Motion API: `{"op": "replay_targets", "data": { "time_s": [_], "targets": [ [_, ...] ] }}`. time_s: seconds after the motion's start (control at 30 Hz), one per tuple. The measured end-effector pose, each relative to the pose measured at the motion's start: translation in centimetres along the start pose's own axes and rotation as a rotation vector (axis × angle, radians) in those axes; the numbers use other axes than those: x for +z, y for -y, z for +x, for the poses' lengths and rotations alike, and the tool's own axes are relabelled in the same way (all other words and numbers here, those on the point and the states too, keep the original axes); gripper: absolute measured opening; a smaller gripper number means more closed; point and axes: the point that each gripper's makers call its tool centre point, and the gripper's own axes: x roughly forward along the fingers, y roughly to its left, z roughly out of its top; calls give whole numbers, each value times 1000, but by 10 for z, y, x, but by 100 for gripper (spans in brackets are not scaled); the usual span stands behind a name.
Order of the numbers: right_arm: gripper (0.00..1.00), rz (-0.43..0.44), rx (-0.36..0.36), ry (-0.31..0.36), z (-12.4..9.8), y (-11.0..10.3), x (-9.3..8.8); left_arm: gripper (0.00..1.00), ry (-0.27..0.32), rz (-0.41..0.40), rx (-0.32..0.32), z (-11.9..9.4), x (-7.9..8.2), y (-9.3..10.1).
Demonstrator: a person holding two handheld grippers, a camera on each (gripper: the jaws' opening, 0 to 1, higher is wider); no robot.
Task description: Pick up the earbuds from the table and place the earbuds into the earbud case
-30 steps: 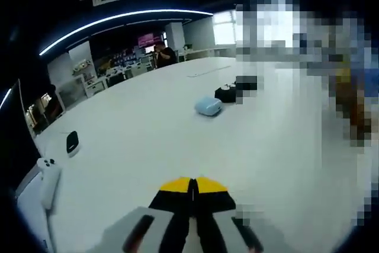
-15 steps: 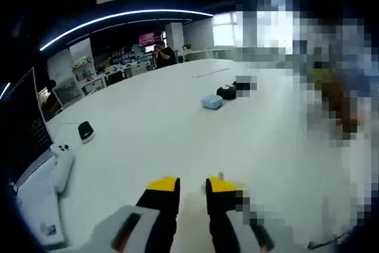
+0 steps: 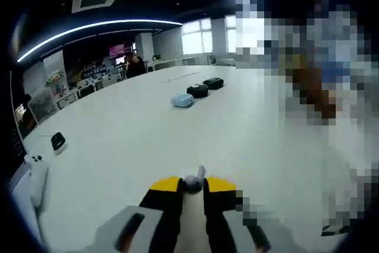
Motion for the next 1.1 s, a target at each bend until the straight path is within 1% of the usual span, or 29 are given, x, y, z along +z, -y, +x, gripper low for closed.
{"op": "replay_targets", "data": {
  "time_s": [0.1, 0.17, 0.27, 0.33, 0.4, 0.47, 0.57, 0.6, 0.63, 0.67, 0.7, 0.73, 0.77, 0.8, 0.87, 0.93, 1.0, 1.07, 1.1],
  "targets": [
    [16, 1, -1, -6, 1, 0, -2, 14, -2, -12, 11, 3, 1, -2],
    [16, 2, -2, -8, 1, 1, -3, 14, -6, -4, 27, 5, 3, -5],
    [16, 3, -1, -10, 1, 1, -3, 14, -8, -7, 26, 7, 6, -3],
    [16, 6, -1, -9, 1, 2, -3, 14, -16, 5, 35, 8, 8, -2],
    [16, 8, -3, -10, 2, 3, -4, 14, -36, 45, 60, 6, 13, -3],
    [16, 16, -3, -12, 4, 4, -6, 14, -40, 89, 82, 5, 23, 1],
    [16, 28, -10, -18, 5, 6, -8, 14, -44, 165, 143, 0, 41, 4],
    [16, 33, -13, -16, 5, 6, -8, 14, -50, 185, 169, -2, 48, 5],
    [16, 38, -16, -13, 5, 7, -8, 14, -72, 181, 215, -5, 52, 4],
    [16, 44, -20, -12, 6, 8, -8, 14, -109, 242, 278, -8, 59, 2],
    [16, 48, -27, -13, 6, 9, -8, 14, -129, 281, 300, -8, 63, 3],
    [16, 50, -30, -14, 6, 10, -8, 14, -142, 329, 327, -9, 71, 6],
    [16, 54, -32, -15, 6, 10, -9, 14, -121, 359, 362, -10, 84, 7],
    [16, 57, -34, -14, 6, 10, -8, 14, -103, 396, 381, -12, 96, 11],
    [16, 59, -35, -13, 6, 10, -8, 14, -75, 472, 407, -16, 119, 21],
    [16, 65, -38, -9, 5, 10, -7, 14, -67, 560, 435, -19, 139, 31],
    [16, 69, -45, -4, 4, 10, -5, 14, -76, 647, 457, -20, 154, 42],
    [16, 74, -50, 0, 4, 11, -4, 14, -107, 722, 457, -18, 162, 54],
    [16, 76, -52, 1, 5, 12, -4, 14, -112, 769, 469, -17, 168, 58]
  ]
}}
